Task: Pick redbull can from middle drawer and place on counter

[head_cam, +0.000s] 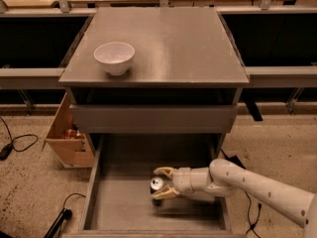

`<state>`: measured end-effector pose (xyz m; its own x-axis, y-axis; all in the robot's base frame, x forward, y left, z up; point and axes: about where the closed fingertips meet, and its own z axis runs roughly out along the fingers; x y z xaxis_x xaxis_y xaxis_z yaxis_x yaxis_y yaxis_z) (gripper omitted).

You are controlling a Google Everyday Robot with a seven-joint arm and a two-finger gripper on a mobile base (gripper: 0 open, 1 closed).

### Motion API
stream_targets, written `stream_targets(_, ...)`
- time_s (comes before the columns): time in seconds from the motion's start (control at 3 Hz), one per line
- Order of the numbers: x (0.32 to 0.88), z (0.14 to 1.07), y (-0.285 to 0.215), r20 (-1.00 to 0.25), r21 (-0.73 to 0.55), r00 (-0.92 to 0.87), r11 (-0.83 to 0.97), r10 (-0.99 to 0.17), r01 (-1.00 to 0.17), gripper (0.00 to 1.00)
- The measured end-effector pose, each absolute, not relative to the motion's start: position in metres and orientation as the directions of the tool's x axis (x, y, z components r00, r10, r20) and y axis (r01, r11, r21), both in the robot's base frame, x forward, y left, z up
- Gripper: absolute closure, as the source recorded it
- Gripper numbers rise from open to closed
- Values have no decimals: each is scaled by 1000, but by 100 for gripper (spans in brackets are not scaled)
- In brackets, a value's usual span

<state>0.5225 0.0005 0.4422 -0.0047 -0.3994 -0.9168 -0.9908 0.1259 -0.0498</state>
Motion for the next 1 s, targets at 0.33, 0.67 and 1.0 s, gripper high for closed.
stream_targets(0.33, 526, 429, 4, -914, -46, -1, 106, -406, -993, 63)
stream_targets(0.67, 527, 437, 8, -909, -57, 12, 97, -417, -994, 86)
stream_targets(1.0, 519, 472, 15, -898, -57, 0, 116, -439, -992, 100)
